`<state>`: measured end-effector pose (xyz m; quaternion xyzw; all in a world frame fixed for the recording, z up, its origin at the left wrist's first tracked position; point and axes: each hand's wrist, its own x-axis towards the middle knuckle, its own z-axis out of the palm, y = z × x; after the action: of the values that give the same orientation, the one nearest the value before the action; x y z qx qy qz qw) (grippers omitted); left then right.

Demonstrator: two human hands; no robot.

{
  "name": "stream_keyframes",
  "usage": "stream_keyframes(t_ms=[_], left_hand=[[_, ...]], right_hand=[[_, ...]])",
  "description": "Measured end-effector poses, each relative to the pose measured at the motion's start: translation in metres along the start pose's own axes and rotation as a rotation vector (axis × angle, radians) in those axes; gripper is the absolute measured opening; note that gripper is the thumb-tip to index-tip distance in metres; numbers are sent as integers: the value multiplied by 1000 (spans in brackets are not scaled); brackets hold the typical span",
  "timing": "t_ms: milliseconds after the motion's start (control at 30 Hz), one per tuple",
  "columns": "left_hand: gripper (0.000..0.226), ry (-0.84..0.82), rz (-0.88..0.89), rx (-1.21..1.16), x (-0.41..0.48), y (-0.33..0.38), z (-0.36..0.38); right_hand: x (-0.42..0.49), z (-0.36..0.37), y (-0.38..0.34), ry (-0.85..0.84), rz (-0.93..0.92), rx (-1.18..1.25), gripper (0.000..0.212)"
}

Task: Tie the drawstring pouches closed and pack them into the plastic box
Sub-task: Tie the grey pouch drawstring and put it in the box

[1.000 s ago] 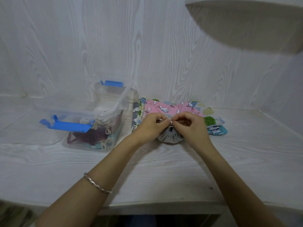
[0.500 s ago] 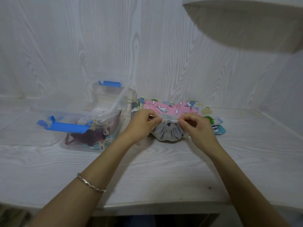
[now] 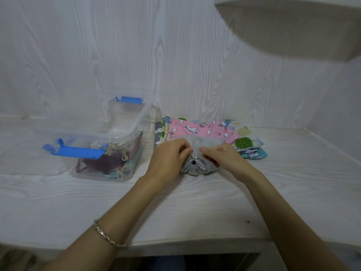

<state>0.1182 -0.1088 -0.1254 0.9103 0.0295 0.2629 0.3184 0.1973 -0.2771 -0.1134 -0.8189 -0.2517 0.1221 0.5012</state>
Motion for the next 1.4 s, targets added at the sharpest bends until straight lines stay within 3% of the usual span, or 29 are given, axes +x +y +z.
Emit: stream_keyframes(t_ms=[133, 267, 367, 667, 800, 900, 967, 1167, 1400], left_hand=[[8, 58, -33, -157, -7, 1, 3], [12, 145, -105, -341, -13, 1, 6], [20, 171, -141, -422, -15, 1, 7], [29, 227, -389, -775, -18, 3, 4], [26, 180, -232, -694, -15, 7, 1], [27, 79, -17, -462, -7, 9, -3], [31, -2, 22, -377, -1, 8, -5], [33, -57, -205, -380, 4, 5, -4], [29, -124, -487, -598, 9, 7, -8]], right_hand=[[1, 6, -8, -27, 17, 37, 33], [2, 10, -9, -110, 66, 71, 30], [1, 12, -11, -152, 67, 114, 11], [4, 16, -11, -36, 134, 229, 2], [3, 21, -14, -2, 74, 106, 12], [6, 20, -20, -9, 68, -22, 23], [7, 19, -23, -40, 60, -87, 15], [-1, 16, -20, -25, 15, -84, 2], [-5, 23, -14, 70, -123, -194, 7]])
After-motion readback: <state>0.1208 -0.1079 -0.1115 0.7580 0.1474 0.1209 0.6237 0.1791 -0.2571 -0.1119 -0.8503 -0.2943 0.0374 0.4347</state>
